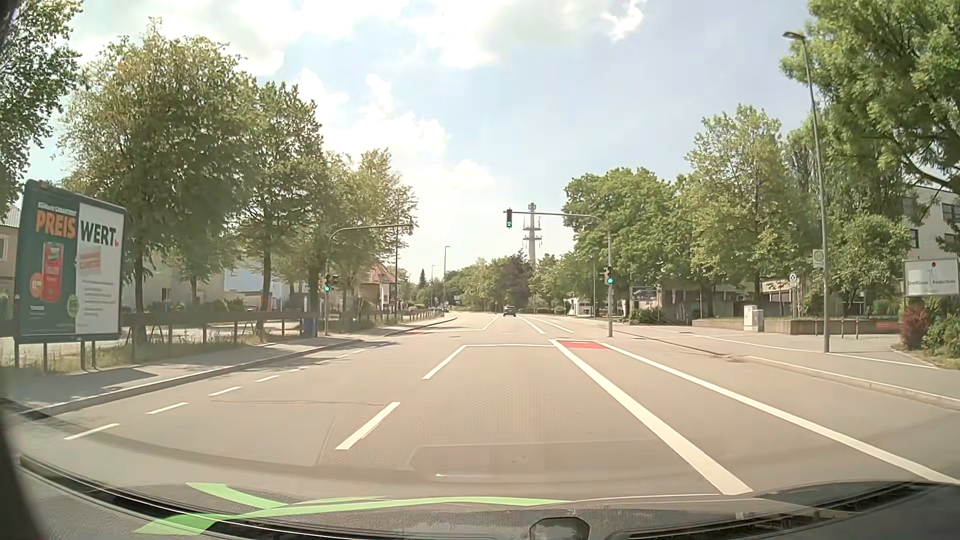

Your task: Follow the waypoints while adhering to traffic rules and regulations

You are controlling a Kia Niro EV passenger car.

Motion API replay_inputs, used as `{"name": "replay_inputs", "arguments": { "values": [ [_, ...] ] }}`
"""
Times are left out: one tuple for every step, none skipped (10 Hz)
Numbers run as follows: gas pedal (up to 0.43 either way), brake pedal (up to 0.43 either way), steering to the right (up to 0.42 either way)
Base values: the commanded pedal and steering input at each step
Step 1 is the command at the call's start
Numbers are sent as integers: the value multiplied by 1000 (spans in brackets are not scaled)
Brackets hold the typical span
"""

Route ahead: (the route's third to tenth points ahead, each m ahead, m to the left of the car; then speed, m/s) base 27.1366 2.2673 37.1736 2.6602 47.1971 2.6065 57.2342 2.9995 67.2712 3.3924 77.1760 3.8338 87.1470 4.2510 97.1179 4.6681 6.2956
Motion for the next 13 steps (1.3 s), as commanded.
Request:
{"name": "replay_inputs", "arguments": {
  "values": [
    [157,0,-4],
    [157,0,-4],
    [157,0,-4],
    [157,0,-4],
    [157,0,-4],
    [157,0,-4],
    [157,0,-4],
    [157,0,-4],
    [157,0,-4],
    [157,0,-4],
    [157,0,-4],
    [157,0,-3],
    [157,0,-4]
  ]
}}
